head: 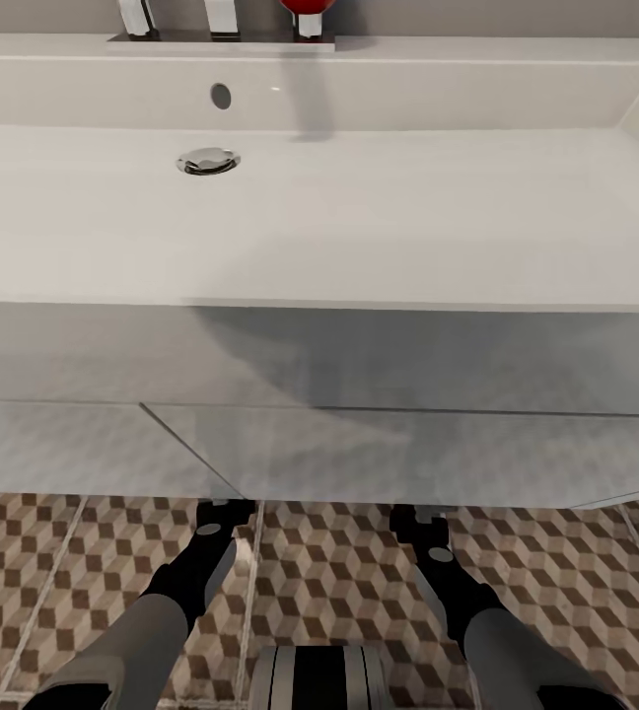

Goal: Take the four mousetraps from the cabinet in the bathroom and place them on the bathroom floor. Make sure all four end up on the same floor surface, and ensure that at least two of them are either under or directly next to the same bathroom sink.

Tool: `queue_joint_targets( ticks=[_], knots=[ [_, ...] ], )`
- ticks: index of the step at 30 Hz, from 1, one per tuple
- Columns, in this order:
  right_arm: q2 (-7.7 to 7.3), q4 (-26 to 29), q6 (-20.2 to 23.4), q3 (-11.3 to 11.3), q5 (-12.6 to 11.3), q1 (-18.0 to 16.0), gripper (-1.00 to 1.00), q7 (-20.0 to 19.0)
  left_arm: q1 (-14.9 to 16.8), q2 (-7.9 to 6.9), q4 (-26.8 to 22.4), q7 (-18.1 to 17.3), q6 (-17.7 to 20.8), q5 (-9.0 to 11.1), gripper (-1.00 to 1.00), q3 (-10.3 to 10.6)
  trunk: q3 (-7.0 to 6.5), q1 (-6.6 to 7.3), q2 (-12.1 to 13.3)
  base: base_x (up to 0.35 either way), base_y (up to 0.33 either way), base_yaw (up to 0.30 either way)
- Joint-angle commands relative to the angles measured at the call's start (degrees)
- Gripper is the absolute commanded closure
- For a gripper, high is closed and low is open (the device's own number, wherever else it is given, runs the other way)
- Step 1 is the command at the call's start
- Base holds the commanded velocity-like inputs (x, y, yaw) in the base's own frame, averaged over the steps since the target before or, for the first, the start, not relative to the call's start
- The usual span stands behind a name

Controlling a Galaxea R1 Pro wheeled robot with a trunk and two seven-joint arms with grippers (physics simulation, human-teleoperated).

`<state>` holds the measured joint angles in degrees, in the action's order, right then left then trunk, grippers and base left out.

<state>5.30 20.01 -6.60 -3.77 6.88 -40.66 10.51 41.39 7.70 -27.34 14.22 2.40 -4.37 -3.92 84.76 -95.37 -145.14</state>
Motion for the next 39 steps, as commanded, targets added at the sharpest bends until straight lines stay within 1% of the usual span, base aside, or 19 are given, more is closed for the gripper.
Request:
queue_joint_targets(
  ticks=[1,5,19,24,27,28,31,39],
  knots=[
    [0.06,-0.1,-0.2,-0.4,0.4,0.0,1.0,0.0,0.0,0.08,-0.1,0.1,0.2,-0.5,1.0,-0.3,0.25,-0.02,0.0,0.0,0.0,0.0],
    [0.06,-0.1,-0.2,-0.4,0.4,0.0,1.0,0.0,0.0,0.11,-0.1,0.1,0.2,-0.6,1.0,-0.3,1.14,-0.12,-0.1,0.0,0.0,0.0],
    [-0.02,-0.1,-0.3,-0.4,0.5,0.0,1.0,-0.1,0.0,0.12,-0.2,0.1,0.0,-0.9,1.0,-0.1,1.14,-0.12,-0.1,0.0,0.0,0.0],
    [-0.03,-0.1,-0.4,-0.3,0.6,0.0,1.0,-0.6,0.0,0.12,-0.3,0.1,0.0,-0.9,1.0,-0.1,1.14,-0.12,-0.1,0.0,0.0,0.0],
    [-0.03,-0.1,-1.5,-0.3,0.6,0.0,1.0,-1.0,0.0,0.12,-0.3,0.1,0.0,-0.9,1.0,-0.1,1.14,-0.12,-0.1,0.0,0.0,0.0],
    [-0.03,-0.1,-2.7,-0.3,0.5,0.0,1.0,-1.1,0.0,0.12,-0.3,0.1,0.0,-0.9,1.0,-0.1,1.14,-0.12,-0.1,0.0,0.0,0.0],
    [-0.03,-0.1,-4.2,-0.3,0.4,0.0,1.0,-1.1,0.0,0.12,-0.3,0.1,0.0,-0.9,1.0,-0.1,1.14,-0.12,-0.1,0.0,0.0,0.0],
    [-0.11,-0.7,-5.2,-0.3,0.3,0.0,1.0,-1.2,0.0,0.16,-0.3,0.1,0.0,-0.9,1.0,-0.1,1.14,-0.12,-0.1,0.0,0.0,0.0]
  ],
)
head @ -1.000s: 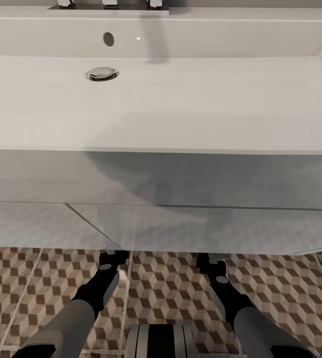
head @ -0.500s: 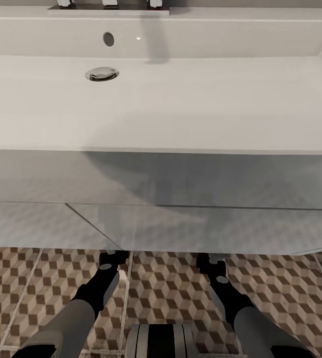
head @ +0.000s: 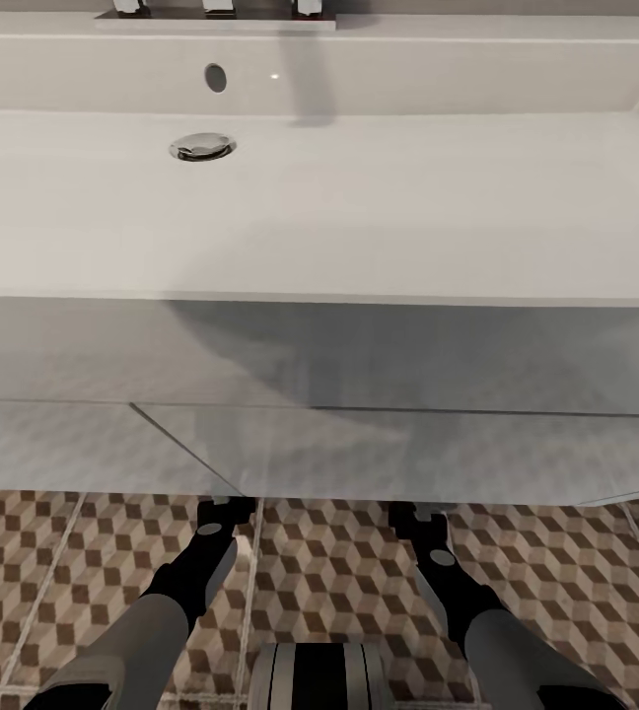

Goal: Take the four mousetraps from the cabinet in the bathroom and place them on the bathroom floor. Make sure all four end up on the same floor surface, and ensure that at least two of them are either under or directly next to the same bathroom sink.

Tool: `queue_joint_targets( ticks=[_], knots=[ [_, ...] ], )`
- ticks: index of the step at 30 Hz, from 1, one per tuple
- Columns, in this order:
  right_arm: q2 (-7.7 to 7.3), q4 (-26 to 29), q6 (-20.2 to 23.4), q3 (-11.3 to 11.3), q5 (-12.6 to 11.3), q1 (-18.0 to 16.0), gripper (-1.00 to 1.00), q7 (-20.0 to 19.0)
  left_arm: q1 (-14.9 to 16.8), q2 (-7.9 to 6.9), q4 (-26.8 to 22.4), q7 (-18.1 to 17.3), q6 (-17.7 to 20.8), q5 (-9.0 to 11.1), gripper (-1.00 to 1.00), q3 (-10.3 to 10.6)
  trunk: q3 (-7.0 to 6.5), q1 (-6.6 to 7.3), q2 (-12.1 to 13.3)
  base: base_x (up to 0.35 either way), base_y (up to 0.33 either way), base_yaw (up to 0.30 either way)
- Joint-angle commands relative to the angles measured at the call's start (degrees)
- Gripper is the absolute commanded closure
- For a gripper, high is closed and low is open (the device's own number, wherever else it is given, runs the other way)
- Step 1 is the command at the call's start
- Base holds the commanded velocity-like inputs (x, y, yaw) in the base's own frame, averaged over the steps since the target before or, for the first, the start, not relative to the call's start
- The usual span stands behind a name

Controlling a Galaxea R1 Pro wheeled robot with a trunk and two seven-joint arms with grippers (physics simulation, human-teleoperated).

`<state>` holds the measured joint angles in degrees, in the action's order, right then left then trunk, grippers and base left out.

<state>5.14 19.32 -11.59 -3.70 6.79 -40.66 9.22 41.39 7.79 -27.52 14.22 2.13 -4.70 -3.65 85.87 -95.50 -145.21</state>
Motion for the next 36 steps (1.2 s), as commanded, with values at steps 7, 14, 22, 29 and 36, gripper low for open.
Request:
queue_joint_targets(
  ticks=[7,14,22,29,36],
  knots=[
    [0.05,-0.5,-0.3,-0.4,0.5,0.0,1.0,0.0,0.0,0.08,-0.1,0.1,0.3,-0.6,1.0,-0.3,0.7,-0.07,-0.1,0.0,0.0,0.0],
    [0.05,-0.5,-0.3,-0.4,0.5,0.0,1.0,0.0,0.0,0.11,-0.1,0.1,0.3,-0.6,1.0,-0.3,1.8,-0.2,-0.1,0.0,0.0,0.0],
    [0.05,-0.5,-0.1,-0.4,0.4,0.0,1.0,-0.8,0.0,0.12,-0.1,0.1,0.2,-0.6,1.0,-0.3,1.8,-0.2,-0.1,0.0,0.0,0.0],
    [0.05,-0.5,0.9,-0.4,0.4,0.0,1.0,-2.4,0.0,0.12,-0.1,0.1,0.2,-0.6,1.0,-0.3,1.8,-0.2,-0.1,0.0,0.0,0.0],
    [0.05,-0.6,1.4,-0.4,0.4,0.0,1.0,-4.4,0.0,0.12,-0.1,0.1,0.2,-0.6,1.0,-0.3,1.8,-0.2,-0.1,0.0,0.0,0.0]
  ],
)
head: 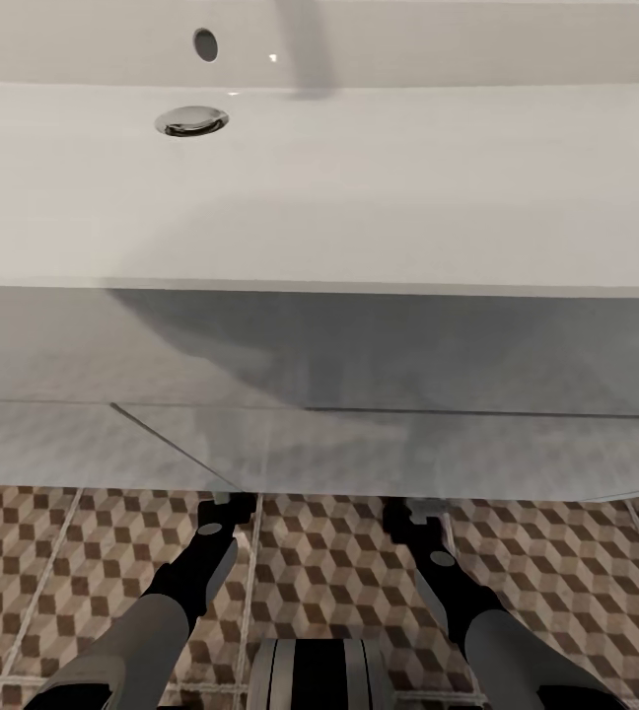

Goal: Take the four mousetraps from the cabinet in the bathroom and place them on the bathroom floor. Make sure all four end up on the same floor surface, and ensure that at least two of them are either under or directly next to the same bathroom sink.

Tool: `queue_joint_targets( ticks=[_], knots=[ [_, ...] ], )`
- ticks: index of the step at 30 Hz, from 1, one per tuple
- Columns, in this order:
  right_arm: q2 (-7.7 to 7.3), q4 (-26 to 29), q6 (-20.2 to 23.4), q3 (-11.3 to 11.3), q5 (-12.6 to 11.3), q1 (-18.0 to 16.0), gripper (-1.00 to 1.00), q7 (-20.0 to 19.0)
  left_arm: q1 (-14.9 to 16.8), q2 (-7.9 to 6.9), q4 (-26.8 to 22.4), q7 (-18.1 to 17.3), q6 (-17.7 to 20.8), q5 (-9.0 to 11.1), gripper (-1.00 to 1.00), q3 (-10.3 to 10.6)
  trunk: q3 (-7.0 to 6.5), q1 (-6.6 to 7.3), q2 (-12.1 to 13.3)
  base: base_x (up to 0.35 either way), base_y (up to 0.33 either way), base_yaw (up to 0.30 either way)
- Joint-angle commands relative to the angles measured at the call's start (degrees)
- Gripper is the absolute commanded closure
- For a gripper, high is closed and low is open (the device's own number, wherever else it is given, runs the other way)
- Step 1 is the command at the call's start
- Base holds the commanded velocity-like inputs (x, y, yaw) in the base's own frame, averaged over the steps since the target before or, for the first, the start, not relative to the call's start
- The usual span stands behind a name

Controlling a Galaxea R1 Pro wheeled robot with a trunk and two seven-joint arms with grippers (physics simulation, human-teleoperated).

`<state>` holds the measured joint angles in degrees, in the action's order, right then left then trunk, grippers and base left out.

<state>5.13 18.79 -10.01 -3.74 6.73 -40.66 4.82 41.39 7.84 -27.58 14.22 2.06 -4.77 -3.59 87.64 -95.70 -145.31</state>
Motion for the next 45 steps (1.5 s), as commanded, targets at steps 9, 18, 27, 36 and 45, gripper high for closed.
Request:
queue_joint_targets(
  ticks=[9,18,27,36,45],
  knots=[
    [0.05,-0.1,0.5,-0.4,0.4,0.0,1.0,-0.8,0.0,0.07,0.0,0.1,0.2,-0.6,1.0,-0.3,0.7,-0.07,-0.1,0.0,0.0,0.0],
    [0.05,-0.1,0.6,-0.4,0.4,0.0,1.0,-0.9,0.0,0.07,-0.1,0.1,0.2,-0.6,1.0,-0.4,1.14,-0.12,-0.1,0.0,0.0,0.0],
    [0.05,-0.1,0.6,-0.4,0.4,0.0,1.0,-0.9,0.0,0.07,-0.1,0.1,0.2,-0.6,1.0,-0.3,1.14,-0.12,-0.1,0.0,0.0,0.0],
    [0.05,-0.1,0.6,-0.5,0.4,0.0,1.0,-0.9,0.0,0.07,-0.1,0.1,0.2,-0.6,1.0,-0.3,2.25,-0.25,-0.1,0.0,0.0,0.0],
    [0.05,-0.1,0.6,-0.5,0.4,0.0,1.0,-0.9,0.0,0.07,-0.2,0.1,0.2,-0.6,1.0,-0.3,2.25,-0.25,-0.1,0.0,0.0,0.0]
  ],
)
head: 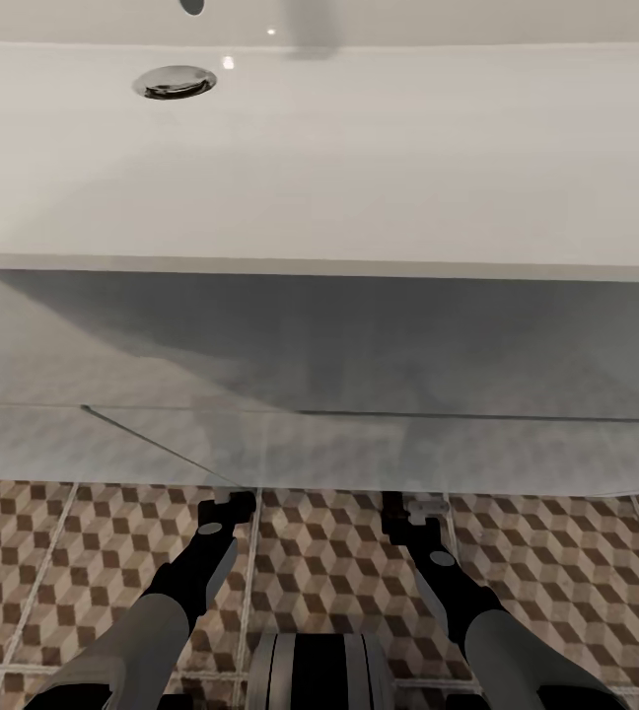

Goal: Take the four mousetraps from the cabinet in the bathroom and place them on the bathroom floor. Make sure all four end up on the same floor surface, and ensure that at least two of them are either under or directly next to the same bathroom sink.

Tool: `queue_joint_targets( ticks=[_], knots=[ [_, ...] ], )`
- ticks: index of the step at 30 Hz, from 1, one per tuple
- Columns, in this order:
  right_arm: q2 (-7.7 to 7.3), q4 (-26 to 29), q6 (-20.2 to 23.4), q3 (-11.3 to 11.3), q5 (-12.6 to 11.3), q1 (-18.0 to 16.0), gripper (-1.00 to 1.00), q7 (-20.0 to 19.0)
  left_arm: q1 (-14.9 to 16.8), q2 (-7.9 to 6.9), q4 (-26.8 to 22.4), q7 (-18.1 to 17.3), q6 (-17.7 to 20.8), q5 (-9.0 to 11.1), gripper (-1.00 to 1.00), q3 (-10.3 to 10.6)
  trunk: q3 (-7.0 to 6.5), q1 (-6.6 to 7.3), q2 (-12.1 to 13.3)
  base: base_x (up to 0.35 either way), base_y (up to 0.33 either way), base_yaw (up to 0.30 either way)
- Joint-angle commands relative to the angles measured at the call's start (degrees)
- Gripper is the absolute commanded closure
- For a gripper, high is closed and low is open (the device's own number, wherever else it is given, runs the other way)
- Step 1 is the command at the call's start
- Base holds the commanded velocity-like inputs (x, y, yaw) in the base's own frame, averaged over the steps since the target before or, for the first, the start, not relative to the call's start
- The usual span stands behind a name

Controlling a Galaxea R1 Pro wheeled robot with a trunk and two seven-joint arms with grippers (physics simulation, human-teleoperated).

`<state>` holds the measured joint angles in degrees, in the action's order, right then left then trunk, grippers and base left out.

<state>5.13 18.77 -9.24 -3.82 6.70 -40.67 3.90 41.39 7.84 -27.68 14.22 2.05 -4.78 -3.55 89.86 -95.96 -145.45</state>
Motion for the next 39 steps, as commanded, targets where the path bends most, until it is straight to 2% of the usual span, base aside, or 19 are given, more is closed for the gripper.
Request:
queue_joint_targets(
  ticks=[1,5,11,36,39],
  knots=[
    [0.05,-0.1,-0.2,-0.4,0.4,0.0,1.0,0.1,0.0,0.07,-0.1,0.1,0.2,-0.6,1.0,-0.3,0.03,0.01,0.0,0.0,0.0,0.0],
    [0.05,-0.1,-0.2,-0.4,0.4,0.0,1.0,0.1,0.0,0.07,-0.3,0.1,0.2,-0.6,1.0,-0.3,0.03,0.01,0.0,0.0,0.0,0.0],
    [0.05,-0.1,-0.2,-0.4,0.4,0.0,1.0,0.1,0.0,0.07,-0.3,0.1,0.2,-0.6,1.0,-0.3,1.36,-0.15,-0.1,0.0,0.0,0.0],
    [-0.01,-0.1,-0.2,-0.4,0.4,0.0,1.0,0.1,0.0,0.07,-0.4,0.1,0.2,-0.6,1.0,-0.2,1.36,-0.15,-0.1,0.0,0.0,0.0],
    [-0.02,-0.1,-0.3,-0.4,0.4,0.0,1.0,0.1,0.0,0.07,-0.3,0.1,0.2,-0.6,1.0,-0.2,2.02,-0.22,-0.1,0.0,0.0,0.0]
  ],
)
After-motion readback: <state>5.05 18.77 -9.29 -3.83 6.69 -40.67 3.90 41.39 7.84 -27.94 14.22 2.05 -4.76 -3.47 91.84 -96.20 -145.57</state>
